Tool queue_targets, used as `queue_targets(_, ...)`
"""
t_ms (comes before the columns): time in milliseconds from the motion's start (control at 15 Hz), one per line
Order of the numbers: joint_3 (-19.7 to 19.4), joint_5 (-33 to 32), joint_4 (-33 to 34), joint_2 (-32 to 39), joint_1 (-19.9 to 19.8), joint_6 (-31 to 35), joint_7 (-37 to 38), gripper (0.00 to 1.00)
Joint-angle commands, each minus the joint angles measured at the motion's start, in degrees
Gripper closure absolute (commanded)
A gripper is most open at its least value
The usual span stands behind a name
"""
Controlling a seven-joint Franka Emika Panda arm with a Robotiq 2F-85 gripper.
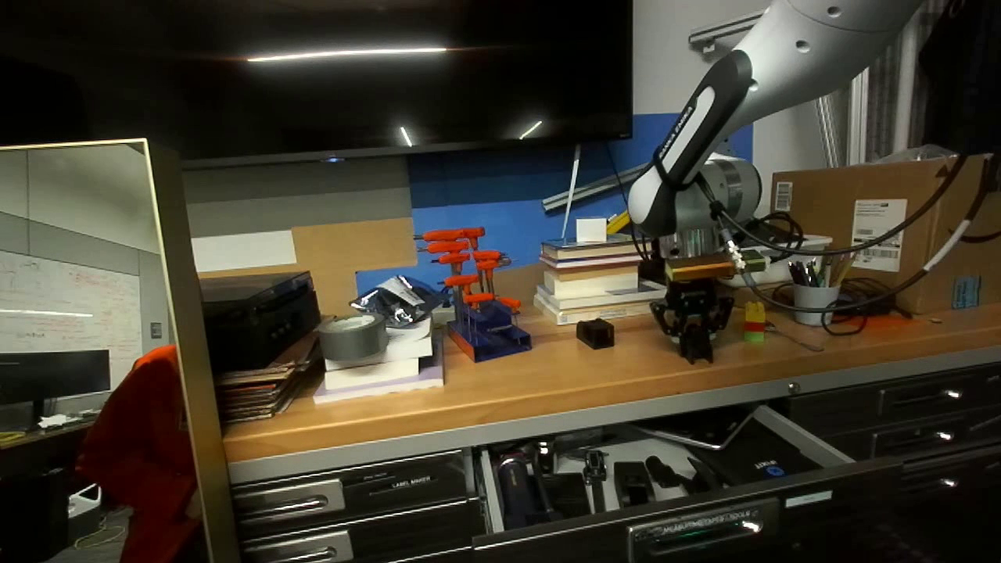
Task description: Place the black objects inside the open drawer, push the drawer closed
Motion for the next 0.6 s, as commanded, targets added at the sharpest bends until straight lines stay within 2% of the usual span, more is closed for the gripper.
queue_targets(0,1.14,2.81,2.18,0.56,-0.96,-3.94,-1.71,0.82)
queue_targets(67,2.03,4.51,1.23,-0.36,-1.48,-5.15,-3.28,0.79)
queue_targets(333,4.23,9.37,-5.77,-5.57,-1.23,-6.87,-6.99,0.79)
queue_targets(533,5.79,12.66,-13.25,-10.61,-0.32,-6.24,-8.47,0.79)
